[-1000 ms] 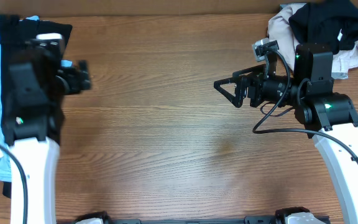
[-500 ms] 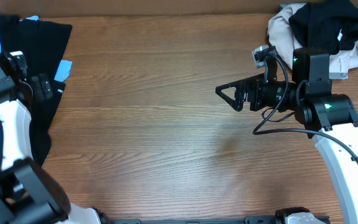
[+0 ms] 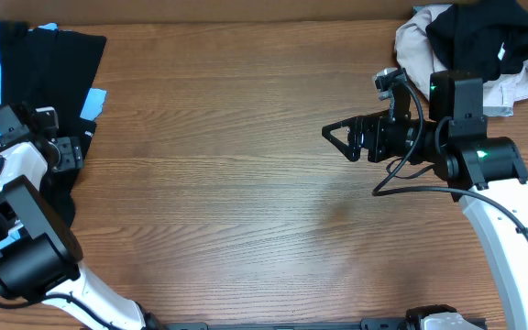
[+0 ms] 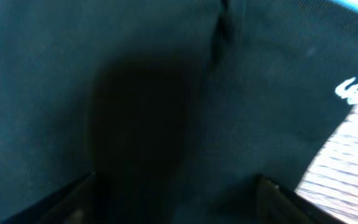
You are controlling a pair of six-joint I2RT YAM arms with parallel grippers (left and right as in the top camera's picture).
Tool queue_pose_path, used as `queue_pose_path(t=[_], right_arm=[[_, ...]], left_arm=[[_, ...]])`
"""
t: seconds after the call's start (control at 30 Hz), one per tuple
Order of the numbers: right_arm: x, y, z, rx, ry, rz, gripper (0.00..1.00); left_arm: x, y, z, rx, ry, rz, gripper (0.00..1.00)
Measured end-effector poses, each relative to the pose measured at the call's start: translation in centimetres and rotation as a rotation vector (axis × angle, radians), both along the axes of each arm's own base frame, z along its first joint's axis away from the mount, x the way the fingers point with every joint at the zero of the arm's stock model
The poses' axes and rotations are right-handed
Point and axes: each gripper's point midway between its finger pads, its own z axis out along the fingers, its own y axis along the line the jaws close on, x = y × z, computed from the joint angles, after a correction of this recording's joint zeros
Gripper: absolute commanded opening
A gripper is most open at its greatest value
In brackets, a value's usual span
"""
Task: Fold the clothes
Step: 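Reach the left gripper to the black shirt on the left and grasp it, then lift the black shirt with the left gripper and drag it to center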
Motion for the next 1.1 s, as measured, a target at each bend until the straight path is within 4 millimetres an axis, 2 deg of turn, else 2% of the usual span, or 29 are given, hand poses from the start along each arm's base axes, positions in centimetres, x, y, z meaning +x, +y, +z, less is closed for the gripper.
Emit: queue_pose_path(t=[0.2, 0.3, 0.37, 0.5, 0.67, 0.77, 0.9, 1.03, 1.1], right_arm=[[0.3, -0.1, -0.5, -0.011, 0.01, -0.009, 0.86], [0.3, -0.2, -0.5, -0.012, 0.009, -0.011, 0.86], [0.3, -0.2, -0.5, -0.013, 0.009, -0.011, 0.86], [0.4, -0.2, -0.5, -0.013, 0.009, -0.011, 0.85], [0.4, -0.2, -0.5, -0.013, 0.008, -0.011, 0.82], [0.5, -0.1, -0.4, -0.011, 0.001, -0.011, 0.8], [0.6, -0.1, -0.2, -0.008, -0.008, -0.013, 0.77], [0.8, -0.1, -0.1, 0.002, -0.005, -0.024, 0.7], [0.8, -0.1, 0.0, 0.01, 0.006, -0.032, 0.66]], left_arm=[[0.0, 1.0, 0.2, 0.042, 0.0, 0.01, 0.38], [-0.1, 1.3, 0.2, 0.055, 0.005, 0.015, 0.35], [-0.1, 1.4, 0.3, 0.058, 0.005, 0.02, 0.3], [-0.1, 1.6, 0.5, 0.061, -0.002, 0.041, 0.04], [-0.2, 1.4, 0.8, 0.045, -0.006, 0.066, 0.04], [-0.5, 0.4, 1.4, -0.003, -0.012, 0.087, 0.04], [-0.2, -2.5, 4.4, -0.109, -0.061, 0.119, 0.04], [1.9, -7.2, 10.8, -0.251, -0.197, 0.1, 0.04], [3.0, -10.8, 14.7, -0.342, -0.281, 0.049, 0.04]])
